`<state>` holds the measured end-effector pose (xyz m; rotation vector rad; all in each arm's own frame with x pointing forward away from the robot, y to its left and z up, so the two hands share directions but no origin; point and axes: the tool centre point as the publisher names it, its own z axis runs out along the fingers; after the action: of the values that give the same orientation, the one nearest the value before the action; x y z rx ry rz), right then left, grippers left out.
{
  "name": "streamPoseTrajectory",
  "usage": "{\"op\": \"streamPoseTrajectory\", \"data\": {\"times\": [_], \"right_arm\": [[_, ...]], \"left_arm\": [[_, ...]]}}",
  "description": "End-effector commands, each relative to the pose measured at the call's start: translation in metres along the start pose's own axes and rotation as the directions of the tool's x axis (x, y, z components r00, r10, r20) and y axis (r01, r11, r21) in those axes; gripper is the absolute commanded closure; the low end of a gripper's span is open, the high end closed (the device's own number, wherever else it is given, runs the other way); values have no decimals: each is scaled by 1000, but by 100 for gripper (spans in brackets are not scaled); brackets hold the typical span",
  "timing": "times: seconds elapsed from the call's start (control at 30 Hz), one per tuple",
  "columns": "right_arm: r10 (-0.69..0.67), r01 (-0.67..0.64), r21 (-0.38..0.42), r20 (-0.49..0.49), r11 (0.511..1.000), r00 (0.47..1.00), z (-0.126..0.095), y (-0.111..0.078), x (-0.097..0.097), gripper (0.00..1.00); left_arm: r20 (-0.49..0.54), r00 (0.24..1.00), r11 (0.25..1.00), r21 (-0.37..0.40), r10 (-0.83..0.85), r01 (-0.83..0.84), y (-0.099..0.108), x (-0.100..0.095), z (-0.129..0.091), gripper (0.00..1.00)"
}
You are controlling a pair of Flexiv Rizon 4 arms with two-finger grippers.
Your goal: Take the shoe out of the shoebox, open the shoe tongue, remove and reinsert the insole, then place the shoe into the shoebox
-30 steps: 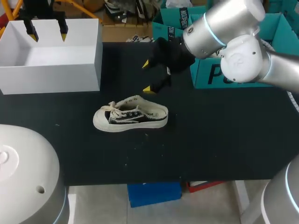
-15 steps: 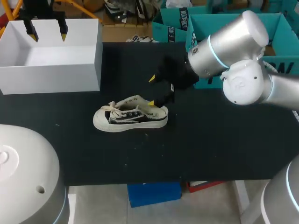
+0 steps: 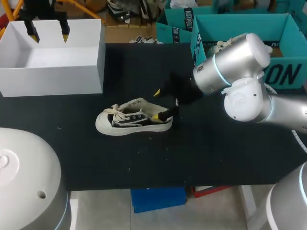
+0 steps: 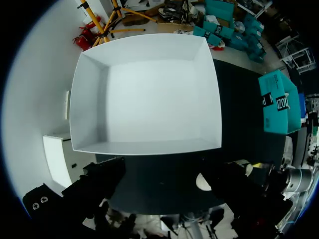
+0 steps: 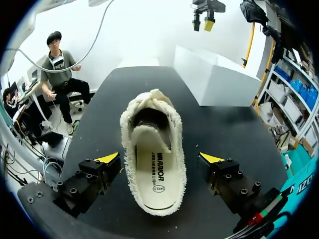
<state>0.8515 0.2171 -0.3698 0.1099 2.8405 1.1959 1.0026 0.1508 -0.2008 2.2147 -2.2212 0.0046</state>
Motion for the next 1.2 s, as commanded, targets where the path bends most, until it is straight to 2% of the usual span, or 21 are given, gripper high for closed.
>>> {"op": "streamPoseTrajectory", "data": {"times": [0.03, 0.7, 1.2], "right_arm": [[10, -10, -29, -3, 1000, 1000, 12, -8, 3, 0], [46, -48, -66, -26, 997, 999, 34, -40, 7, 0], [44, -47, -76, -37, 996, 998, 41, -48, 1, 0]], "left_arm": [[3, 1000, 1000, -1, -2, 2, 1, 1, 0, 0], [3, 1000, 1000, -1, -2, 2, 1, 1, 0, 0], [3, 1000, 1000, -1, -2, 2, 1, 1, 0, 0]]}}
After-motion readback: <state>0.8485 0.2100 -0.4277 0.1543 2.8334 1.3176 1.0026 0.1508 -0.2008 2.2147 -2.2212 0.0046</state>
